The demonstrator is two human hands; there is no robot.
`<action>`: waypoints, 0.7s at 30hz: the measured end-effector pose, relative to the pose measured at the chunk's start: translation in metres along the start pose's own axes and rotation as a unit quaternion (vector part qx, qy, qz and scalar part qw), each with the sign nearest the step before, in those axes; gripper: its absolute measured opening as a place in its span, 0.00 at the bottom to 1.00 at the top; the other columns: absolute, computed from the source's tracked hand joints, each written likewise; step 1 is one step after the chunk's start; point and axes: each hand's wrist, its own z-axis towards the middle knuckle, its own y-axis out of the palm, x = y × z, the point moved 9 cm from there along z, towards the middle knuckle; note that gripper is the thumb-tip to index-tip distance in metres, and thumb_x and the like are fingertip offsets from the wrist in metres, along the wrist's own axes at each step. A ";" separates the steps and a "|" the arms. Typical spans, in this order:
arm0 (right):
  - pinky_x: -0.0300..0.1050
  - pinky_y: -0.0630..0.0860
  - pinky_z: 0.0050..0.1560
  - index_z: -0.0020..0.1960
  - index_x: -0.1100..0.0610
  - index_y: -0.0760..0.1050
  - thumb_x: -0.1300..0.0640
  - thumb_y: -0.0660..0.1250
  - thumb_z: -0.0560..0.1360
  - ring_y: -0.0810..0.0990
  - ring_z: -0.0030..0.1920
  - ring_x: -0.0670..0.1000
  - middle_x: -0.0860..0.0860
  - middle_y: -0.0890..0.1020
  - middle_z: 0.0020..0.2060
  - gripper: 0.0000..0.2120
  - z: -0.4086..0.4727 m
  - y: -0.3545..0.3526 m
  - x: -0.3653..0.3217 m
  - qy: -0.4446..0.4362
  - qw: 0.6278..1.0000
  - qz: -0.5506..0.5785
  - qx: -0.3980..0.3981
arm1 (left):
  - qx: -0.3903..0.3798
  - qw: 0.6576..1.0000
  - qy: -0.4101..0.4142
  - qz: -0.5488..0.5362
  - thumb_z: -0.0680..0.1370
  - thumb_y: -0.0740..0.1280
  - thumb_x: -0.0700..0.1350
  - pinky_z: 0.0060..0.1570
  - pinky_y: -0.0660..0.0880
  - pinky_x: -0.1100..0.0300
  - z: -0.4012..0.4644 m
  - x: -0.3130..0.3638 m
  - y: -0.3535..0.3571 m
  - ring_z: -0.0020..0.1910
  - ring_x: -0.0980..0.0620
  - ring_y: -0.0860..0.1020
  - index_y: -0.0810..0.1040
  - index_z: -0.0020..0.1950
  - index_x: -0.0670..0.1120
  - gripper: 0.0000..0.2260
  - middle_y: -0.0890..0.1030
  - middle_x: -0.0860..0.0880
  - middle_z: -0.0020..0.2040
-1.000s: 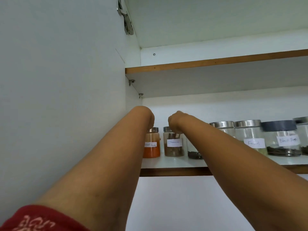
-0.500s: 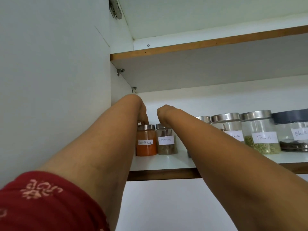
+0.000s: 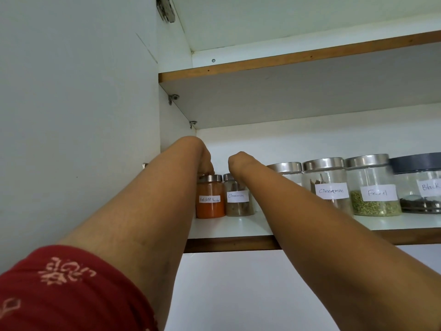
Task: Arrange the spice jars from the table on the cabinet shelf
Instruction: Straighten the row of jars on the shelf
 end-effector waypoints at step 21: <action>0.46 0.74 0.55 0.73 0.57 0.59 0.69 0.69 0.71 0.74 0.61 0.59 0.59 0.65 0.68 0.35 -0.020 -0.016 0.002 -0.018 0.987 0.110 0.117 | 0.160 0.979 0.010 -0.126 0.78 0.58 0.29 0.71 0.66 0.50 -0.007 0.002 -0.014 0.73 0.45 0.66 0.62 0.77 0.48 0.30 0.66 0.46 0.76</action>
